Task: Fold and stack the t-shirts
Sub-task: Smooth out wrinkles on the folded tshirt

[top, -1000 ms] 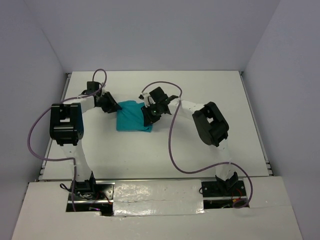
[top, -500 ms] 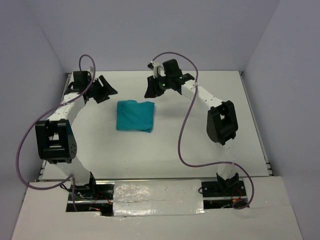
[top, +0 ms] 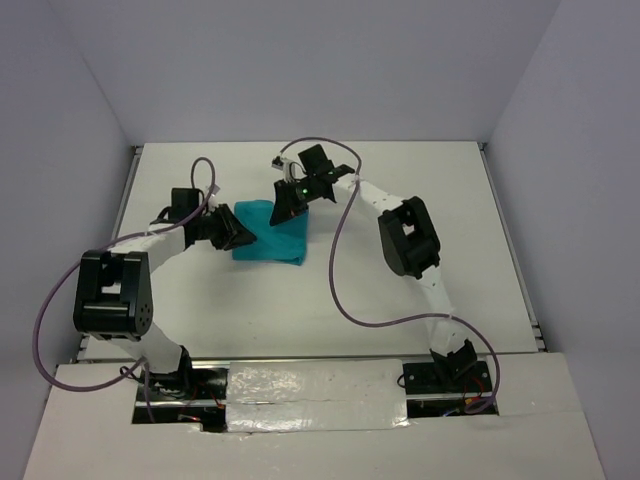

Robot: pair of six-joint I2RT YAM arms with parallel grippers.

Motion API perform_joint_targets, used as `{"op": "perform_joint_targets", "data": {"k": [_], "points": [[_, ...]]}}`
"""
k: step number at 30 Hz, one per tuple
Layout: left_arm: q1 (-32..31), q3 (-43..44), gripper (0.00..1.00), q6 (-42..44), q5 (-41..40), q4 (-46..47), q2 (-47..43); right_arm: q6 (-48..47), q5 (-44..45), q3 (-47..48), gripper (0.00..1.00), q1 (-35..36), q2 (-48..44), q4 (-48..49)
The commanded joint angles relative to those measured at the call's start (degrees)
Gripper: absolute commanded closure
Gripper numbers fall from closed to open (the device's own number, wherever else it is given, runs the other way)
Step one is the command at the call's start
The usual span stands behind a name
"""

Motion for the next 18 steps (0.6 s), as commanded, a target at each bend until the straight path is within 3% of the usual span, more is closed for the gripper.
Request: {"op": "perform_joint_targets", "data": {"k": [1, 11, 18], "points": [[-1.39, 0.11, 0.65, -2.07, 2.83, 8.47, 2.79, 4.24, -3.09, 3.49, 0.74, 0.25, 1.62, 3.90], [-2.54, 0.99, 0.67, 0.12, 1.08, 6.99, 13.51, 6.35, -0.46, 2.97, 0.74, -1.77, 5.85, 4.08], [-2.54, 1.95, 0.69, 0.04, -1.56, 6.28, 16.07, 7.50, 3.23, 1.30, 0.75, -6.16, 6.29, 3.72]]}}
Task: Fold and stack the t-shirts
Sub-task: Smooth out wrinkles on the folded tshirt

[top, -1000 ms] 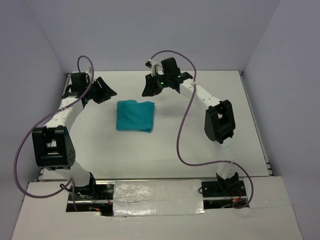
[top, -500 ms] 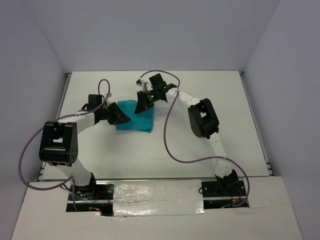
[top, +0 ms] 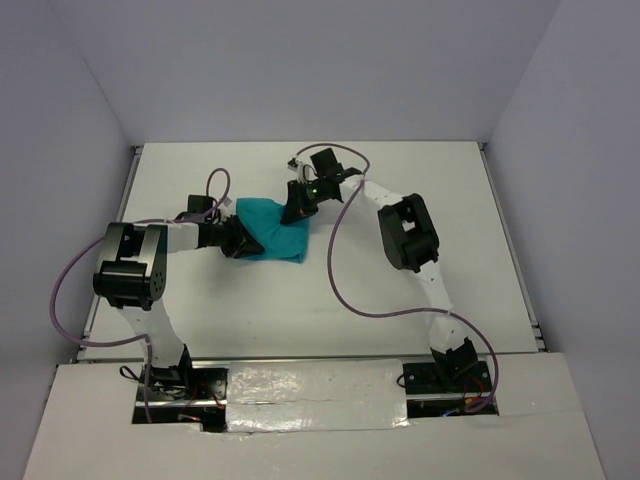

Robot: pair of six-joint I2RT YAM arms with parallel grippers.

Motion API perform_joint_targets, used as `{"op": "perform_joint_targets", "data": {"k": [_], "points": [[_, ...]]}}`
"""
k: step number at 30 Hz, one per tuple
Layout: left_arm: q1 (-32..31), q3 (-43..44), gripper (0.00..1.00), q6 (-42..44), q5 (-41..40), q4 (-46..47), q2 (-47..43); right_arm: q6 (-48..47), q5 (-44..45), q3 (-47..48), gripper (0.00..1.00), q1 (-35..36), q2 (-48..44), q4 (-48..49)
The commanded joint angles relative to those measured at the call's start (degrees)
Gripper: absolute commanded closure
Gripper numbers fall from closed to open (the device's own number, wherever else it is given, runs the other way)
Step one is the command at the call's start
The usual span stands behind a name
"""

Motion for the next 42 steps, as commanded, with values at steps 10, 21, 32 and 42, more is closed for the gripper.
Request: {"op": "perform_joint_targets", "data": {"k": [10, 21, 32, 42], "points": [[-0.24, 1.87, 0.69, 1.74, -3.14, -1.57, 2.94, 1.95, -2.88, -0.94, 0.75, -6.45, -0.66, 3.29], [-0.15, 10.21, 0.49, 1.57, 0.99, -6.57, -7.42, 2.74, -13.28, -8.23, 0.75, -6.36, -14.37, 10.06], [0.02, 20.67, 0.50, 0.34, 1.08, -9.39, -0.33, -7.26, -10.22, -14.12, 0.75, 0.92, -14.64, -1.00], [0.02, 26.92, 0.51, 1.04, 0.03, -10.97, 8.56, -11.67, -6.43, -21.68, 0.76, 1.81, -15.61, -3.38]]}}
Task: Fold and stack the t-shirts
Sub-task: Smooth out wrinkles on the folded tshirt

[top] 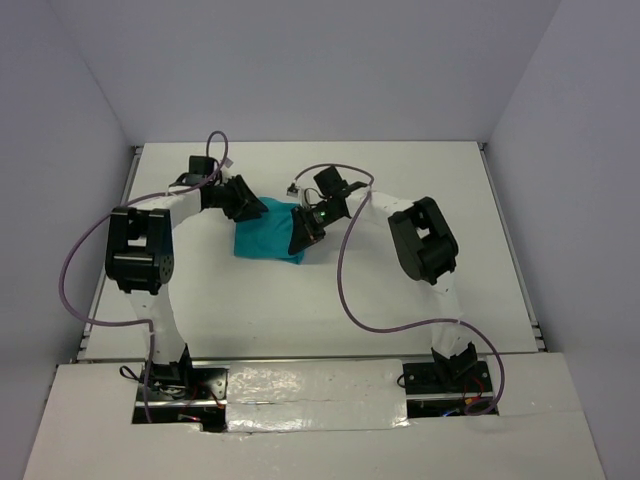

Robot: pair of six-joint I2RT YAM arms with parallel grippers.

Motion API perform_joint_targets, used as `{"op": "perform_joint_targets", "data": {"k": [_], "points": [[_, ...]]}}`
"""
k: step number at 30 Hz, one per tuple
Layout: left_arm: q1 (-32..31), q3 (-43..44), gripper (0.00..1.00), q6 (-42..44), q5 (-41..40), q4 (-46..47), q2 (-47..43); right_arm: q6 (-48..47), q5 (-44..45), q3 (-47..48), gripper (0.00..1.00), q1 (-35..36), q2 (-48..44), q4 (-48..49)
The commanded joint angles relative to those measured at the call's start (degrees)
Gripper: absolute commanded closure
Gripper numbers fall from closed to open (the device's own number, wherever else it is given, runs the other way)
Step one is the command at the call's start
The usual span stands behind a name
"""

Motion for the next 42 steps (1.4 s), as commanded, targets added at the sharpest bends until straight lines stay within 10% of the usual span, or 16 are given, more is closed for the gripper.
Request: {"op": "perform_joint_targets", "data": {"k": [1, 23, 29, 42], "points": [[0.20, 2.92, 0.51, 0.97, 0.18, -0.09, 1.18, -2.69, 2.31, -0.48, 0.76, -0.40, -1.29, -0.65], [0.55, 5.29, 0.49, -0.61, -1.14, 0.26, 6.72, -6.99, 8.66, -2.15, 0.77, -0.48, 2.32, -7.16], [1.78, 5.99, 0.36, -2.80, 2.37, 3.77, 1.46, -15.59, -4.96, 1.17, 0.75, -2.06, -7.24, -11.89], [2.13, -1.28, 0.00, 4.40, -2.28, -0.62, -23.15, -22.11, 16.55, -0.48, 0.71, -8.65, -26.49, -16.21]]}}
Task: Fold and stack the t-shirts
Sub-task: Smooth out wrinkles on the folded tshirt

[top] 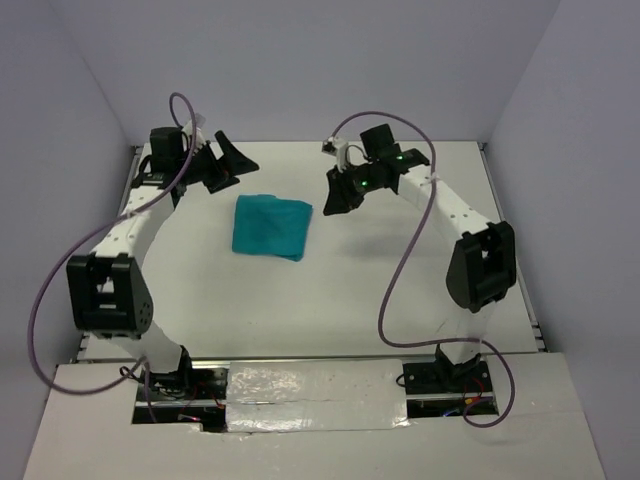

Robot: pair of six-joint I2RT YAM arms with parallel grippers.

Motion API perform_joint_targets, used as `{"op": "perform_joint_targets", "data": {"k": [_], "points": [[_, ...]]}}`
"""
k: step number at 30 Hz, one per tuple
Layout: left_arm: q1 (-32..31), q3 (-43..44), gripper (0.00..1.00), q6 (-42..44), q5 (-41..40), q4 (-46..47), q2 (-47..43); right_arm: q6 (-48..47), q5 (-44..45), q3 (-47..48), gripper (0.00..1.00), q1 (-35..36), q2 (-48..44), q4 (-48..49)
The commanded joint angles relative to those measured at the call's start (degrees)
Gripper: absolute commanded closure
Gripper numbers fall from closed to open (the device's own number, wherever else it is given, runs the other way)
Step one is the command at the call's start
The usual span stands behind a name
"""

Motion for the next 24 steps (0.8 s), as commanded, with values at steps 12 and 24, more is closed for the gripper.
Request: {"op": "perform_joint_targets", "data": {"k": [12, 24], "points": [[-0.06, -26.14, 0.00, 3.33, -6.55, 3.49, -37.04, -1.03, 20.62, -8.11, 0.38, -5.77, -25.94, 3.26], [-0.06, -32.13, 0.00, 2.89, -6.46, -0.20, -47.60, 0.90, 25.74, -22.88, 0.00, -8.23, -40.27, 6.69]]}}
